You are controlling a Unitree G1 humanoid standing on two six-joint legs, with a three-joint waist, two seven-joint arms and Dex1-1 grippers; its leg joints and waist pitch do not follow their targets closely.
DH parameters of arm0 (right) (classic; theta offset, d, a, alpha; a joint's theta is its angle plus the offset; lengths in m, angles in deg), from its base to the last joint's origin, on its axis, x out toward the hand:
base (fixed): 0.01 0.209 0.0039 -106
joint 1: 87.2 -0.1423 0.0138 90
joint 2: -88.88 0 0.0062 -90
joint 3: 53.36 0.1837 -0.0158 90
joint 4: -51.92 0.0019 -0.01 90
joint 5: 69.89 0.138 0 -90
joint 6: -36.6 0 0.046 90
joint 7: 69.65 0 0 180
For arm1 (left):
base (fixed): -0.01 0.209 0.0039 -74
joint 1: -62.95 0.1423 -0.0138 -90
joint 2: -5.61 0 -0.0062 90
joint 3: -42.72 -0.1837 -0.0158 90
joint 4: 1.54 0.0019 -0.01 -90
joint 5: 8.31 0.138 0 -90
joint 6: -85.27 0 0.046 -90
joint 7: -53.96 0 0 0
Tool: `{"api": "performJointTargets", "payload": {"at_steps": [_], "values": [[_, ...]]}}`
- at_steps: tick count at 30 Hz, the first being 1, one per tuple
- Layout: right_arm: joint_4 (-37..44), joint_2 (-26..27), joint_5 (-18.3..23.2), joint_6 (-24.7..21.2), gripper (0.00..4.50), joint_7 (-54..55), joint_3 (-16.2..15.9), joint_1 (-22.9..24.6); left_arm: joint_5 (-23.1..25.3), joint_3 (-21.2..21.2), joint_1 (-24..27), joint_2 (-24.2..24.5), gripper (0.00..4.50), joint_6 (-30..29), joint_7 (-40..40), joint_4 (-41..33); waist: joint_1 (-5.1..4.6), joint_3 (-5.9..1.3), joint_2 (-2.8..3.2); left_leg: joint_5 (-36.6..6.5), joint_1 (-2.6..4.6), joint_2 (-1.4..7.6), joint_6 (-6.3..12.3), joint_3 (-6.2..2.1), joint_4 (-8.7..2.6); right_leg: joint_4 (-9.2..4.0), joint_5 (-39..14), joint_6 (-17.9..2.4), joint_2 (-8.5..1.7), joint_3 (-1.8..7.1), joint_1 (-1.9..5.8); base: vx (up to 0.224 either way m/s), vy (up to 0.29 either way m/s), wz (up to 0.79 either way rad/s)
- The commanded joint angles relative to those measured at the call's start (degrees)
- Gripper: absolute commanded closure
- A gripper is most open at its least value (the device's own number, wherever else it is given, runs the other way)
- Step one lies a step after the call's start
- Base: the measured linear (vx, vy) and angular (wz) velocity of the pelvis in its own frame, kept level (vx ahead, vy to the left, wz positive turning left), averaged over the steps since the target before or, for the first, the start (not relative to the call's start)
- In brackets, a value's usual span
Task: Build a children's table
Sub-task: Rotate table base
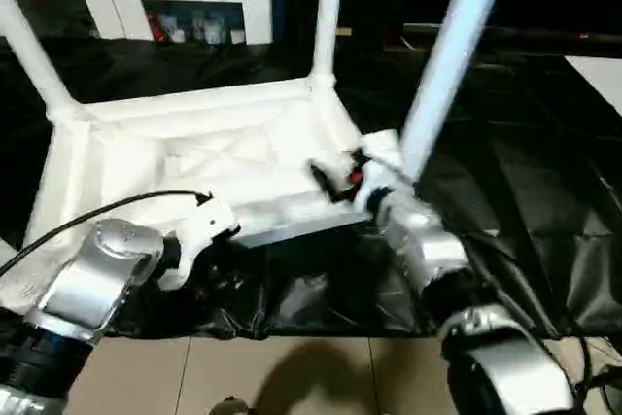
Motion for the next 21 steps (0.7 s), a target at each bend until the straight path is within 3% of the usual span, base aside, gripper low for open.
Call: {"api": "performJointTargets", "payload": {"at_steps": [1,3,4,9,10,11,12,14,15,16,18,19,20,21], "values": [[-2.4,-2.4,0.5,1.7,0.0,3.3,2.8,-0.8,2.3,0.4,-1.5,-1.3,1.59,1.2,4.4,2.1,-0.4,-4.15,1.03,-6.7,0.93,0.34,-1.46,0.36,-3.26,-2.44,3.2,-12.1,-1.72,2.21,2.83,0.0,0.0,0.0],[-4.9,-3.8,0.2,3.5,0.0,4.6,3.6,-1.8,3.4,1.0,-2.2,-3.5,1.52,2.8,7.2,4.1,-0.12,-4.16,1.28,-7.8,1.03,0.4,-1.22,0.45,-3.17,-2.54,2.6,-12.4,-1.83,2.19,2.72,0.0,0.0,0.0],[-6.2,-4.5,0.0,4.4,0.0,5.0,3.9,-2.4,3.8,1.1,-2.7,-4.4,1.25,3.3,8.9,4.9,-0.01,-4.08,1.1,-9.3,1.08,0.49,-1.42,0.47,-3.24,-2.78,1.1,-12.2,-1.84,2.15,2.73,0.0,0.0,0.0],[-12.0,-10.2,-1.9,7.7,0.0,6.1,5.0,-5.3,5.3,1.5,-6.2,-9.1,1.02,7.5,17.9,10.9,0.56,-4.07,0.96,-12.3,1.19,0.51,-1.67,0.45,-3.15,-3.16,-3.3,-11.7,-1.9,2.15,2.56,0.0,0.0,0.0],[-12.9,-11.2,-2.3,8.2,0.0,6.0,5.2,-5.9,5.5,1.6,-6.9,-10.0,0.89,8.2,19.4,11.9,0.72,-4.15,1.71,-12.3,1.07,0.48,-1.82,0.28,-3.06,-3.04,-2.7,-11.6,-1.82,2.04,2.63,0.0,0.0,0.0],[-13.8,-12.6,-2.4,8.7,0.0,5.3,5.3,-6.6,5.5,2.0,-7.5,-11.4,0.8,8.6,21.1,12.7,0.98,-4.24,1.19,-11.9,1.08,0.46,-1.71,0.37,-2.86,-3.0,-1.4,-11.6,-1.68,2.03,2.75,0.0,0.0,0.0],[-14.8,-14.1,-2.7,9.3,0.0,4.1,5.2,-7.4,5.4,2.7,-8.0,-12.9,0.75,9.1,23.1,13.3,1.31,-4.4,1.81,-11.8,1.26,0.51,-1.72,0.34,-2.74,-2.83,-0.6,-11.8,-1.75,1.99,2.63,0.0,0.0,0.0],[-15.6,-15.5,-2.7,9.9,0.0,0.1,4.6,-8.4,5.3,3.9,-7.8,-14.3,0.72,10.0,25.7,13.2,1.23,-4.56,1.5,-9.7,0.51,0.34,-1.13,0.21,-2.45,-2.52,3.1,-12.4,-1.69,1.88,3.21,0.0,0.0,0.0],[-15.6,-15.9,-2.5,10.3,0.0,-2.6,4.2,-8.7,5.4,4.8,-7.2,-14.8,0.51,10.0,27.1,12.9,1.04,-4.76,2.17,-8.7,0.15,0.28,-0.27,0.11,-2.18,-2.32,5.9,-12.7,-1.6,1.7,3.39,0.0,0.0,0.0],[-15.0,-15.9,-2.0,10.9,0.0,-6.2,3.9,-8.8,6.1,5.6,-6.4,-15.1,0.4,9.9,29.3,12.3,0.86,-4.81,1.8,-7.8,-0.16,0.17,0.89,0.05,-1.96,-2.09,7.6,-13.2,-1.57,1.59,3.65,0.0,0.0,0.0],[-14.2,-15.5,-0.6,12.2,0.0,-11.9,3.7,-8.7,6.7,7.1,-5.1,-15.5,0.3,10.5,33.1,12.1,0.28,-4.72,1.84,-7.9,-0.43,0.15,2.45,-0.05,-2.01,-2.28,6.8,-13.7,-1.88,1.39,3.76,0.0,0.0,0.0],[-13.0,-15.1,-0.4,14.5,0.0,-14.1,3.1,-8.0,5.6,8.9,-3.5,-15.9,0.3,11.5,34.4,11.6,-0.11,-4.77,2.19,-8.2,-0.44,0.22,3.1,-0.14,-1.93,-2.3,5.7,-14.3,-1.96,1.31,3.75,0.0,0.0,0.0],[-13.0,-15.1,-0.4,14.5,0.0,-14.1,3.1,-8.0,5.6,8.9,-3.5,-15.9,0.25,11.5,34.4,11.6,-0.31,-4.74,2.06,-8.6,-0.46,0.36,3.45,-0.11,-1.92,-2.47,5.3,-14.7,-2.04,1.28,3.7,0.0,0.0,0.0],[-10.3,-14.3,-0.7,18.4,0.0,-16.1,1.9,-5.9,3.7,12.7,-0.2,-16.8,0.11,12.9,37.1,10.7,-0.61,-4.69,1.99,-8.8,-0.4,0.37,3.82,-0.1,-1.96,-2.52,4.0,-15.2,-1.98,1.22,3.63,0.0,0.0,0.0]]}}
